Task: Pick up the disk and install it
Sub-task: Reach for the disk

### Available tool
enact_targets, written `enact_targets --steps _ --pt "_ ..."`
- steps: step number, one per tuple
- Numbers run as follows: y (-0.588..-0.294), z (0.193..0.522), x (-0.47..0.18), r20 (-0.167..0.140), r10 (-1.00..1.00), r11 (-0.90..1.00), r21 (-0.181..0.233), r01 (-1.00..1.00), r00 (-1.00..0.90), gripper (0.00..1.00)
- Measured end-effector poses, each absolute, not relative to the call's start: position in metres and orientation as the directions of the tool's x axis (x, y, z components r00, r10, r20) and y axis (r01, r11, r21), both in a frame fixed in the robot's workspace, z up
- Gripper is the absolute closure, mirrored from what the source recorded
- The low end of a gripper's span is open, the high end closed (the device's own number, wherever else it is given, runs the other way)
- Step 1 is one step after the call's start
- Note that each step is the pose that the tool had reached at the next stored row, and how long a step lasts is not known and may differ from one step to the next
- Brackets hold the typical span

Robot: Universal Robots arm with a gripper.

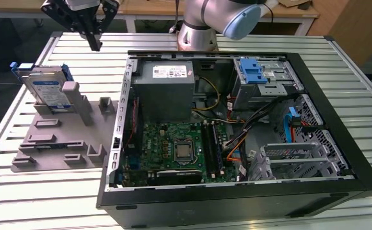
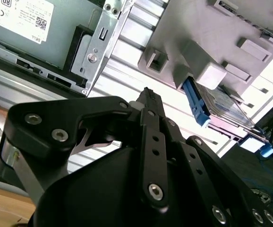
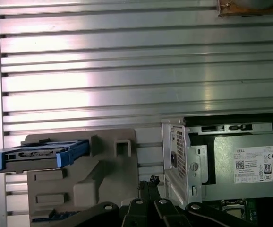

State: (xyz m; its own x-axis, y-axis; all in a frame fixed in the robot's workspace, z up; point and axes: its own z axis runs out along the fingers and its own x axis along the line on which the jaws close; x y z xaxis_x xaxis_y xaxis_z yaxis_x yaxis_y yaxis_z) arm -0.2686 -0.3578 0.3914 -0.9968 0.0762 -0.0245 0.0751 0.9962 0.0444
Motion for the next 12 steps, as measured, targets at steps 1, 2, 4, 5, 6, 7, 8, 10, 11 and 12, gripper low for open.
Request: enact_targets --steps 1,2,4,5,6,7,8,10,11,12 --pt "-0.3578 0.3914 -0.2688 -0.024 0.076 0.996 0.044 0.075 -0.997 0.89" --pt "-0.3578 0.3914 -0.2688 -0.024 0.076 0.996 0.044 0.075 -0.997 0.89" --pt "-0.3578 0.3914 -0.269 -0.024 0.076 0.996 0.044 0.075 -0.997 0.89" --pt "-0.3578 0.3914 -0.269 -0.024 0.076 0.996 0.044 0.075 -0.997 0.89" --pt "-0.3578 0.3914 -0.269 -0.024 0.076 0.996 0.044 0.075 -0.997 0.89" --pt "-0.3578 0.3914 -0.2691 -0.024 0.076 0.996 0.044 0.075 -0.997 0.89" --pt "-0.3578 0.3914 -0.2691 -0.024 0.076 0.996 0.044 0.075 -0.997 0.89" --pt "-0.3578 0.3914 -0.27 -0.024 0.076 0.996 0.044 0.075 -0.997 0.89" --pt "-0.3578 0.3914 -0.2714 -0.024 0.076 0.996 0.044 0.075 -0.997 0.89" --pt "-0.3574 0.3914 -0.2732 -0.024 0.076 0.996 0.043 0.075 -0.997 0.89"
